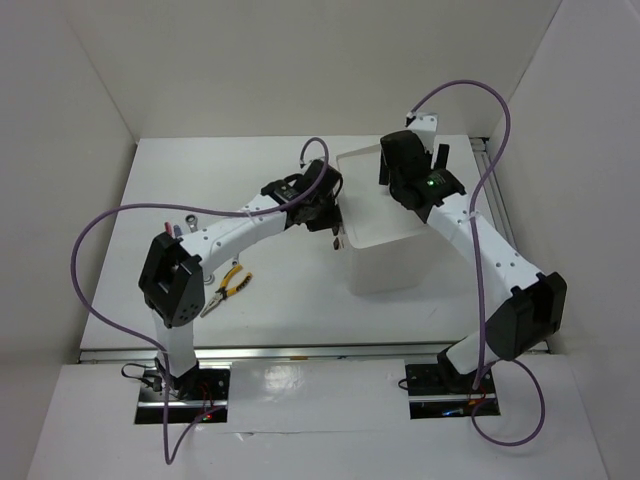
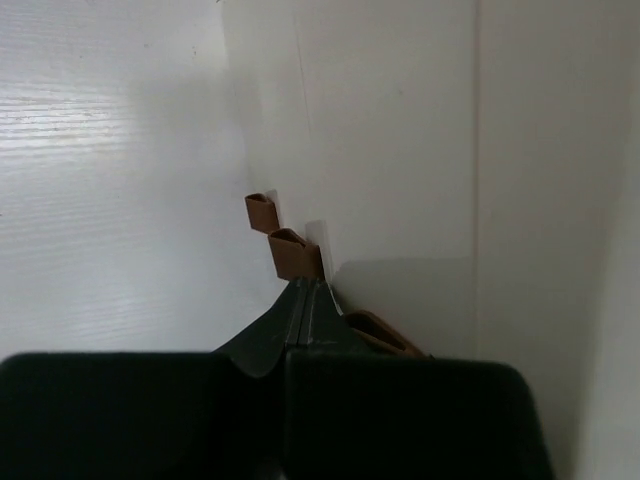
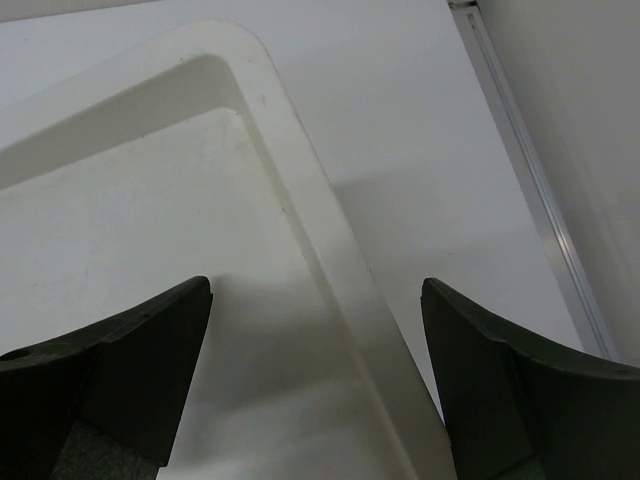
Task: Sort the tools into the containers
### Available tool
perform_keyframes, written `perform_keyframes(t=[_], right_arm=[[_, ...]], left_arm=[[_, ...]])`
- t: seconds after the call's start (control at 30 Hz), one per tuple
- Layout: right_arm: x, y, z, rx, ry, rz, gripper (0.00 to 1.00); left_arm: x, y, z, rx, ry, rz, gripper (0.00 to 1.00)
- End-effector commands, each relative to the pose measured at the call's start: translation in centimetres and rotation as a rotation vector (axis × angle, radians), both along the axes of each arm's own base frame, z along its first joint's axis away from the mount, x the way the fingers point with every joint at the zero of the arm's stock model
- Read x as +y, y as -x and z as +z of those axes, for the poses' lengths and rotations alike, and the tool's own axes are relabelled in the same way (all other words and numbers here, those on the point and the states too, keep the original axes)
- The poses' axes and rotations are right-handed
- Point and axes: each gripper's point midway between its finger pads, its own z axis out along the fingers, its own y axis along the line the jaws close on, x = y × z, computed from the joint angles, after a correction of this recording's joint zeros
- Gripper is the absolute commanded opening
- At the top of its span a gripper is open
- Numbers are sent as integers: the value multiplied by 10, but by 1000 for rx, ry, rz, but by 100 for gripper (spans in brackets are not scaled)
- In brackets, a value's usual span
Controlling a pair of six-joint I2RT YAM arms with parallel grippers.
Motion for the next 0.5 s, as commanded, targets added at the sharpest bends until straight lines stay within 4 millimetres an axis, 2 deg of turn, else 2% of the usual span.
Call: perform_keyframes(t=[0.0, 0.03, 0.07, 0.13, 0.2, 0.23, 0.33, 0.37, 0.4, 0.47], right_arm=[[73, 41, -69, 228, -143, 134, 91], [71, 41, -74, 242, -127, 125, 91], [70, 39, -69, 225, -133, 111, 91], [69, 40, -73, 234, -128, 110, 91], [69, 41, -73, 226, -132, 111, 92], [63, 41, -73, 225, -134, 99, 92], [57, 43, -77, 232, -137, 83, 97], [57, 43, -77, 232, -137, 83, 100], [53, 42, -77, 231, -138, 73, 100], [50, 39, -72, 216, -141, 72, 100]], left_arm=[[-47, -12, 26, -43, 151, -79, 0], [-49, -15, 36, -61, 167, -80, 0], [-50, -15, 31, -53, 160, -80, 0], [-50, -23, 44, -81, 173, -80, 2], [-50, -26, 45, -93, 161, -82, 4], [-47, -32, 57, -114, 166, -81, 5], [-41, -36, 57, -110, 151, -75, 8], [-38, -35, 54, -105, 130, -75, 14], [-35, -34, 61, -115, 130, -68, 23], [-20, -33, 50, -106, 93, -36, 40]])
